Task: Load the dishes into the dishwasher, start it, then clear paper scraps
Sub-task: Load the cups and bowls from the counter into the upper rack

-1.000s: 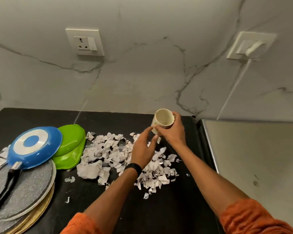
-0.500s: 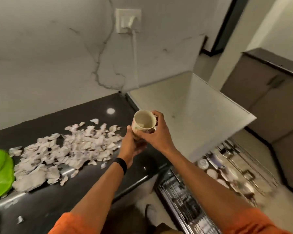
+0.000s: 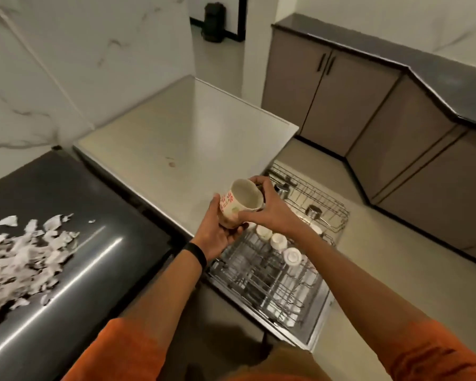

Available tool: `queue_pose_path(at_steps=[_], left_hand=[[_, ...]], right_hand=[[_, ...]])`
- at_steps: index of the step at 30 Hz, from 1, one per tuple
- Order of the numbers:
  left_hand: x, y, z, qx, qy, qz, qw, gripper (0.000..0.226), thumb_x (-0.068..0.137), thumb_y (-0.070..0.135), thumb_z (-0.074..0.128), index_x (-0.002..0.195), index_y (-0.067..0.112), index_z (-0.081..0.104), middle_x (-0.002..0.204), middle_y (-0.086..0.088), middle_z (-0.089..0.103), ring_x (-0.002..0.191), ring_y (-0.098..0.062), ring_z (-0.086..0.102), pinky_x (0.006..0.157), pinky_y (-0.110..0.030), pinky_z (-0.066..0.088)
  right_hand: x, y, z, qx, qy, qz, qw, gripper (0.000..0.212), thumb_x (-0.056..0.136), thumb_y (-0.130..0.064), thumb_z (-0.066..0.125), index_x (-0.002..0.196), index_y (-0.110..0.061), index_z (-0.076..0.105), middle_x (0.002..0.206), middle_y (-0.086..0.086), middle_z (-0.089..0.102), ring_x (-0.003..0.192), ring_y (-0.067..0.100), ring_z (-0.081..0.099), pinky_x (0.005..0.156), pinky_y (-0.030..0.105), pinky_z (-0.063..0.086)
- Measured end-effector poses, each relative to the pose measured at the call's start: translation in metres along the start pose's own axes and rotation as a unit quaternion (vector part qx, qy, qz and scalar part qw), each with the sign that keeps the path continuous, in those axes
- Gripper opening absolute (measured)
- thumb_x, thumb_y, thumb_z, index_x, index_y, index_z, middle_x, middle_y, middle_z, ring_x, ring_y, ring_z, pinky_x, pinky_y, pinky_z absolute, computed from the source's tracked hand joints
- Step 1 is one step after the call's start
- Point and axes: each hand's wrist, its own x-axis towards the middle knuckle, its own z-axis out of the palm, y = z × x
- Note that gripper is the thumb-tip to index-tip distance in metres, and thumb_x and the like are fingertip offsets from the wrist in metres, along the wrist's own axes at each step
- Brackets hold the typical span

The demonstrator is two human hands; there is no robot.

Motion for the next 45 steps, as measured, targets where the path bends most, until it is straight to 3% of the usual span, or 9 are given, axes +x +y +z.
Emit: queue_pose_path(at_steps=[5, 10, 15, 18, 24, 30, 32, 38, 45], left_hand=[[0.044, -0.029, 0.038, 0.095, 0.060, 0.020, 0.994, 0.059, 0.097, 0.065, 0.048, 0.130, 0.019, 0.063, 0.113, -0.011, 0.075, 0.093, -0.020, 0.073, 0.075, -0.033, 0.059], [0.069, -0.054, 0.061, 0.200, 0.120, 0.059, 0.971, 0.032, 0.099, 0.045, 0.062, 0.128, 0.031, 0.062, 0.118, -0.006, 0.072, 0.092, -0.015, 0.076, 0.072, -0.032, 0.062], [0.101, -0.080, 0.060, 0.362, 0.145, 0.072, 0.918, 0.058, 0.078, 0.052, 0.083, 0.131, 0.042, 0.061, 0.136, 0.003, 0.058, 0.119, -0.018, 0.061, 0.099, -0.046, 0.056], [0.120, -0.093, 0.056, 0.450, 0.159, 0.093, 0.874, 0.073, 0.070, 0.060, 0.085, 0.135, 0.039, 0.058, 0.130, 0.006, 0.056, 0.115, -0.012, 0.058, 0.101, -0.037, 0.050], [0.147, -0.128, 0.030, 0.238, 0.184, -0.006, 0.954, 0.037, 0.095, 0.046, 0.067, 0.128, 0.030, 0.062, 0.129, -0.003, 0.068, 0.112, -0.022, 0.069, 0.093, -0.048, 0.060], [0.185, -0.170, 0.006, 0.147, 0.241, -0.049, 0.958, 0.038, 0.099, 0.034, 0.066, 0.135, 0.022, 0.061, 0.126, -0.005, 0.068, 0.112, -0.023, 0.068, 0.093, -0.042, 0.060], [0.199, -0.176, 0.001, 0.134, 0.249, -0.055, 0.958, 0.038, 0.099, 0.031, 0.066, 0.135, 0.021, 0.061, 0.125, -0.004, 0.068, 0.112, -0.022, 0.068, 0.093, -0.040, 0.059], [0.222, -0.200, -0.014, 0.135, 0.279, -0.069, 0.948, 0.029, 0.098, 0.028, 0.069, 0.126, 0.022, 0.066, 0.122, -0.004, 0.071, 0.110, -0.022, 0.069, 0.095, -0.042, 0.059], [0.228, -0.212, -0.014, 0.138, 0.298, -0.059, 0.943, 0.033, 0.099, 0.023, 0.067, 0.132, 0.016, 0.065, 0.122, -0.004, 0.069, 0.109, -0.020, 0.068, 0.090, -0.035, 0.060]], right_hand=[[0.012, 0.057, -0.059, -0.031, -0.108, 0.028, 0.993, 0.077, 0.078, -0.036, 0.088, 0.141, -0.031, 0.043, 0.130, -0.007, 0.055, 0.113, 0.009, 0.058, 0.077, 0.015, 0.052], [0.032, 0.112, -0.081, -0.069, -0.198, 0.051, 0.977, 0.073, 0.080, -0.043, 0.085, 0.141, -0.028, 0.048, 0.121, -0.006, 0.062, 0.098, 0.013, 0.068, 0.075, 0.025, 0.061], [0.046, 0.150, -0.074, -0.130, -0.267, 0.038, 0.954, 0.091, 0.064, -0.054, 0.086, 0.142, -0.031, 0.046, 0.127, -0.010, 0.062, 0.110, 0.012, 0.062, 0.096, 0.038, 0.054], [0.056, 0.174, -0.068, -0.132, -0.274, 0.041, 0.952, 0.089, 0.061, -0.034, 0.092, 0.139, -0.028, 0.049, 0.124, -0.006, 0.065, 0.112, 0.016, 0.063, 0.097, 0.040, 0.052], [0.074, 0.226, -0.059, -0.099, -0.277, 0.090, 0.952, 0.098, 0.065, -0.016, 0.094, 0.148, -0.021, 0.043, 0.136, -0.001, 0.056, 0.125, 0.018, 0.054, 0.109, 0.041, 0.046], [0.094, 0.270, -0.029, -0.104, -0.322, 0.122, 0.933, 0.098, 0.070, -0.015, 0.092, 0.152, -0.024, 0.038, 0.141, 0.001, 0.055, 0.127, 0.016, 0.051, 0.110, 0.036, 0.041], [0.099, 0.284, -0.022, -0.101, -0.329, 0.132, 0.929, 0.096, 0.074, -0.011, 0.089, 0.154, -0.021, 0.036, 0.142, 0.003, 0.053, 0.124, 0.012, 0.047, 0.103, 0.026, 0.038], [0.099, 0.308, -0.015, -0.128, -0.342, 0.161, 0.917, 0.095, 0.081, -0.024, 0.085, 0.159, -0.025, 0.030, 0.136, 0.001, 0.057, 0.120, 0.015, 0.054, 0.088, 0.019, 0.038], [0.101, 0.313, -0.003, -0.164, -0.332, 0.177, 0.912, 0.096, 0.073, -0.014, 0.089, 0.155, -0.021, 0.038, 0.137, 0.009, 0.061, 0.122, 0.025, 0.058, 0.097, 0.027, 0.045]])
